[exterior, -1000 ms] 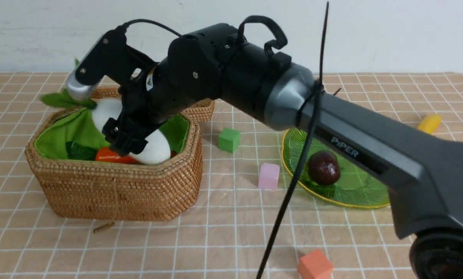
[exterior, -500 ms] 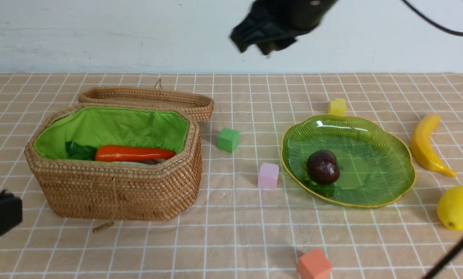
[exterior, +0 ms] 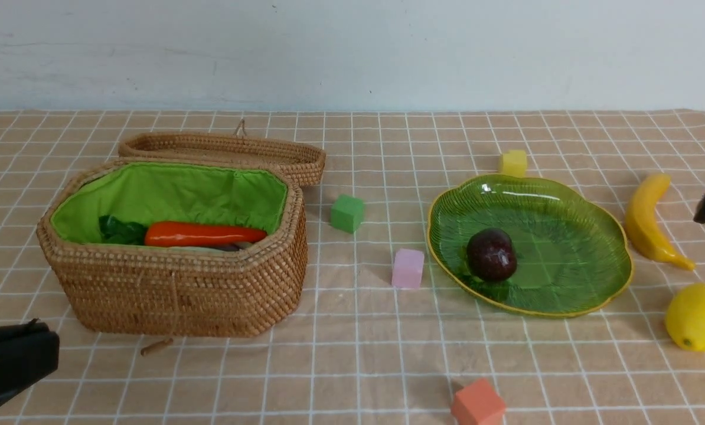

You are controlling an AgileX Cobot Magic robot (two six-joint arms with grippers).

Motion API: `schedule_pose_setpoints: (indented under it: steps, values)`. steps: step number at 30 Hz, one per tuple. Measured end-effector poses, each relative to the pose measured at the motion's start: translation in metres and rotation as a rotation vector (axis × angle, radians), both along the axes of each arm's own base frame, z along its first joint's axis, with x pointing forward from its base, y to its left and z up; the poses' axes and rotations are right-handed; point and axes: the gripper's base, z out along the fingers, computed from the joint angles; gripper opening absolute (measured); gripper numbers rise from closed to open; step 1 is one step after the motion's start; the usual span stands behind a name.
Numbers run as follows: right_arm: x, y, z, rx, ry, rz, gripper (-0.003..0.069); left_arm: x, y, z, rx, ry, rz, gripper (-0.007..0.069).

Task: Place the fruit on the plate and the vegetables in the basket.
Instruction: Use the right arm to grab a lemon and put it into the right plate

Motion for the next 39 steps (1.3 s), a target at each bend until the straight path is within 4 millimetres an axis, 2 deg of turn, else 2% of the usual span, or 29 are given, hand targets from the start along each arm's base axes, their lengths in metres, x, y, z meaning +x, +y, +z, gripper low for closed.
schedule_pose_setpoints:
  steps: [1,4,5,8,9,10,15,18,21,23,24,25,26,27,28,31,33,35,39]
  values:
    - [0.005,-0.010,-0.008,0.022,-0.010,-0.039,0.0649,0.000,0.000,0.000,-0.001,-0.002,-0.001,-0.0013]
    - [0.017,-0.020,-0.026,0.037,-0.031,-0.057,0.0676,0.000,0.000,0.000,-0.003,-0.003,-0.002,-0.0013]
    - [0.018,-0.021,-0.027,0.038,-0.032,-0.058,0.0676,0.000,0.000,0.000,-0.003,-0.003,-0.002,-0.0013]
    - [0.030,-0.025,-0.052,0.046,-0.017,-0.062,0.0664,0.000,0.000,0.000,-0.003,-0.003,-0.002,-0.0012]
    - [0.031,-0.025,-0.053,0.046,-0.013,-0.062,0.0664,0.000,0.000,0.000,-0.003,-0.003,-0.002,-0.0012]
    - [0.035,-0.025,-0.067,0.056,0.011,-0.066,0.0659,0.000,0.000,0.000,-0.006,0.000,-0.004,-0.0011]
    - [0.040,-0.026,-0.096,0.071,0.083,-0.046,0.0632,-0.001,-0.001,0.001,-0.023,0.012,-0.012,-0.0010]
    - [0.041,-0.024,-0.097,0.079,0.095,0.004,0.0595,-0.002,-0.002,0.000,-0.033,0.021,-0.016,-0.0006]
    - [0.039,-0.022,-0.094,0.096,0.138,0.054,0.0595,-0.002,-0.002,0.001,-0.036,0.021,-0.018,-0.0006]
    - [0.039,-0.019,-0.077,0.107,0.148,0.087,0.0595,-0.002,-0.002,0.001,-0.041,0.024,-0.020,-0.0006]
    - [0.039,-0.018,-0.075,0.109,0.151,0.092,0.0595,-0.002,-0.002,0.001,-0.043,0.022,-0.020,-0.0006]
    - [0.039,-0.014,-0.060,0.101,0.124,0.113,0.0595,-0.002,-0.003,0.002,-0.049,0.015,-0.020,-0.0006]
    - [0.039,-0.010,-0.053,0.097,0.111,0.125,0.0595,-0.001,-0.003,0.002,-0.052,0.012,-0.020,-0.0006]
    - [0.041,0.006,-0.035,0.083,0.056,0.177,0.0595,-0.001,-0.003,0.004,-0.068,-0.007,-0.021,-0.0006]
    - [0.041,0.006,-0.033,0.081,0.048,0.178,0.0595,-0.001,-0.003,0.005,-0.074,-0.013,-0.021,-0.0006]
    - [0.051,0.050,-0.017,0.039,-0.103,0.340,0.0595,0.000,-0.005,0.012,-0.136,-0.069,-0.026,-0.0006]
    - [0.061,0.073,-0.021,0.004,-0.181,0.434,0.0595,0.000,-0.005,0.017,-0.168,-0.100,-0.027,-0.0006]
    - [0.072,0.089,-0.033,-0.029,-0.239,0.499,0.0595,0.001,-0.005,0.019,-0.187,-0.118,-0.028,-0.0006]
    - [0.088,0.100,-0.056,-0.062,-0.292,0.532,0.0600,0.000,-0.006,0.020,-0.203,-0.121,-0.031,-0.0006]
